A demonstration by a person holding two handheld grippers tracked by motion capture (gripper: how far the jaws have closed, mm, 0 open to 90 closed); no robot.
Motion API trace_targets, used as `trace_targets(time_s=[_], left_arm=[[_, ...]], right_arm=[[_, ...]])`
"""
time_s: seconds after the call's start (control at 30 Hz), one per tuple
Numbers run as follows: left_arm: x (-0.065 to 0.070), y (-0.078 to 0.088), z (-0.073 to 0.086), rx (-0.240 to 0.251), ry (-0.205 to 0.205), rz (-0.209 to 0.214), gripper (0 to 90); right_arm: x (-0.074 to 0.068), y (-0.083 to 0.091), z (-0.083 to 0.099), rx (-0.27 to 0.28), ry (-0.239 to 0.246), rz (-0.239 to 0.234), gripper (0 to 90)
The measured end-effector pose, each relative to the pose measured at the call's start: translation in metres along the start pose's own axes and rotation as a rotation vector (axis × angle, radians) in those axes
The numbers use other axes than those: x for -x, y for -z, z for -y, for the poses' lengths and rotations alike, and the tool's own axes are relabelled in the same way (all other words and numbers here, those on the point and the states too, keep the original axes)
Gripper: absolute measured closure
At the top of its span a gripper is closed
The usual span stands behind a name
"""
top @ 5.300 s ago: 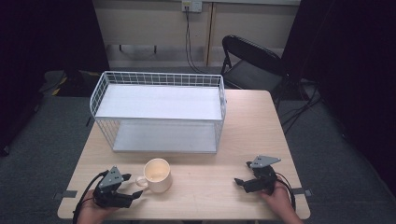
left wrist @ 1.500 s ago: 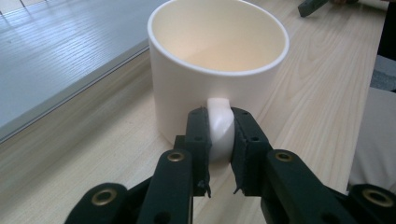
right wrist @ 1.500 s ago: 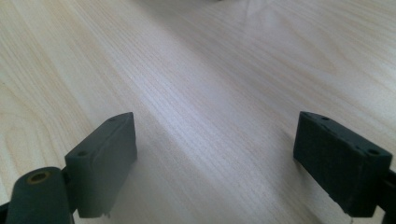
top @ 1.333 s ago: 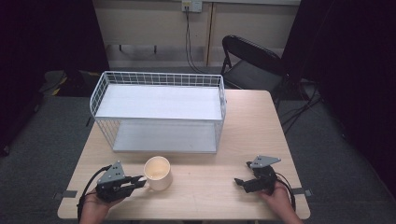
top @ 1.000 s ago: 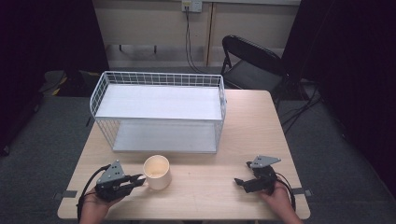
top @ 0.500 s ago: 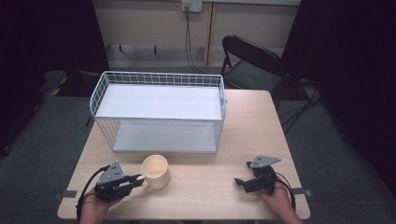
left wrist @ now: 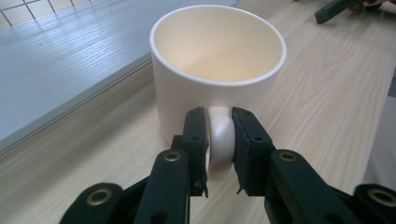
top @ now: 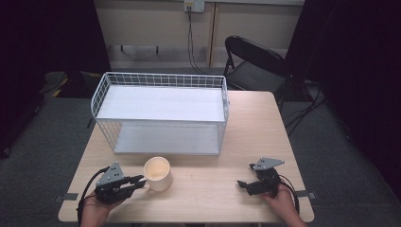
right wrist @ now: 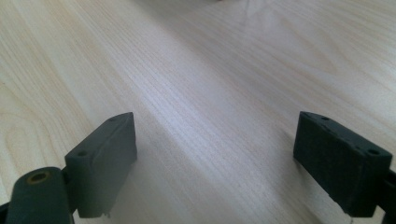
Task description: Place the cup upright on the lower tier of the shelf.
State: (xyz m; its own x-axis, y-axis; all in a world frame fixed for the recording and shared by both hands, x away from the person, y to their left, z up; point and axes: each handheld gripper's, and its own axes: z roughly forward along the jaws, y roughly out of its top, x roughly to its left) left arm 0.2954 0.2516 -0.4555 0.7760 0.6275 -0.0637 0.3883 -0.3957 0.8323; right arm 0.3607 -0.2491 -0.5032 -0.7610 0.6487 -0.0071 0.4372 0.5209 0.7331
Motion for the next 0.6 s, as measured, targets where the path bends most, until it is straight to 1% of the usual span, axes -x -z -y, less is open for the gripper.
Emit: trace_targets(time_s=[0.03, 0.13, 0.27, 0.57, 0.6], left_arm=[[-0.0002, -0.0005, 0.0001, -0.005, -0.003, -0.003, 75.6], [0.0010, -0.0024, -0.0003, -0.006, -0.005, 0.006, 75.1], [0.0008, -0.0027, -0.0007, -0.004, -0.005, 0.007, 77.9], [0.0019, -0.0021, -0.0023, -0.010, -0.013, -0.010, 79.5], [0.0021, -0.0020, -0.0026, -0.013, -0.022, -0.014, 79.6]], right_arm=[[0.0000, 0.0000, 0.0000, 0.000, 0.000, 0.000, 12.7], [0.0000, 0.0000, 0.0000, 0.000, 0.000, 0.000, 12.7], [0.0000, 0.0000, 0.0000, 0.000, 0.000, 0.000, 12.7], [0.0000, 0.0000, 0.0000, 0.000, 0.000, 0.000, 12.7], [0.0000, 0.0000, 0.0000, 0.000, 0.000, 0.000, 12.7]])
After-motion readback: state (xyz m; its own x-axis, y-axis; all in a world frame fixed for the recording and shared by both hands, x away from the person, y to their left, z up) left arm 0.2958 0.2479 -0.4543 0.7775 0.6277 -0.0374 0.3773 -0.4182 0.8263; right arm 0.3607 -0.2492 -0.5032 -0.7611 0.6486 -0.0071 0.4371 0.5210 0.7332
